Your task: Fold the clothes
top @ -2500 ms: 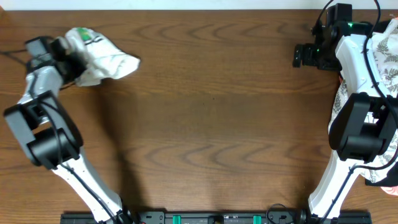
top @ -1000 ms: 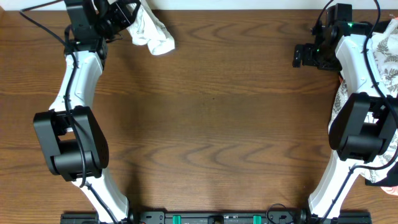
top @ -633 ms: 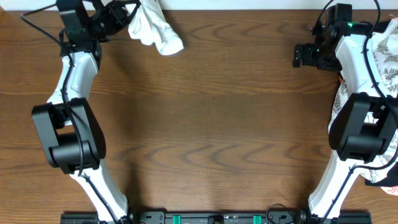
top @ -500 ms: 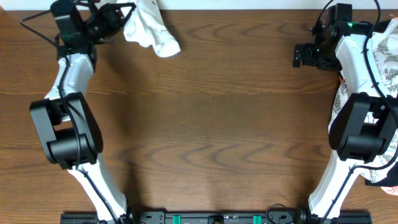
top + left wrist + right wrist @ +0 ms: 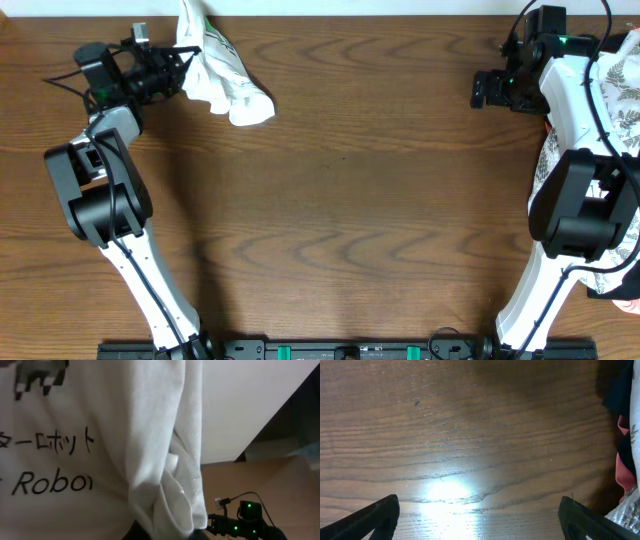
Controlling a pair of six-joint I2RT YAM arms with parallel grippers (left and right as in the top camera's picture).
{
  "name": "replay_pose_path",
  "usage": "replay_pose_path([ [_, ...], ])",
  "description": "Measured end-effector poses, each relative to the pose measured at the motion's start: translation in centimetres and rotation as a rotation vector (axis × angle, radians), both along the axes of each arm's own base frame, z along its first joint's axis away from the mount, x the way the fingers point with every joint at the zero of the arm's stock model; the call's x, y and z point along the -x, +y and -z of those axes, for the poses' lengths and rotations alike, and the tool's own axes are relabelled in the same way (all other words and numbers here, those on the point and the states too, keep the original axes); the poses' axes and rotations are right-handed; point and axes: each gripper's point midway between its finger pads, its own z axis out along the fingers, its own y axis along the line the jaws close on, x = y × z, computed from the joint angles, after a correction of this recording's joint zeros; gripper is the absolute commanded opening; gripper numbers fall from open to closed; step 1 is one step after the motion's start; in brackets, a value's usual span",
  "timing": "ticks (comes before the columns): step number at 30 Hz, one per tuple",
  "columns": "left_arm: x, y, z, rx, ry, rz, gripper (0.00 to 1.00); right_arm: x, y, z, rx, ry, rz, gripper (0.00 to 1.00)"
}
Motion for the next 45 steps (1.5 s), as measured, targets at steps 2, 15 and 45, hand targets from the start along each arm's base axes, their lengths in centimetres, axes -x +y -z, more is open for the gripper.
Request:
replay_pose_path([
  [2, 0.1, 0.7, -0.1, 0.001, -0.003, -0.010, 0.06, 0.0, 0.0, 0.0, 0.000, 0.000, 0.000, 0.99],
  [15, 0.9, 6.8, -3.0, 0.010, -0.114, -0.086, 0.06, 0.0, 0.0, 0.0, 0.000, 0.000, 0.000, 0.99],
  [45, 10.7, 0.6, -18.4, -0.854, 0.040, -0.436, 0.06, 0.0, 0.0, 0.0, 0.000, 0.000, 0.000, 0.99],
])
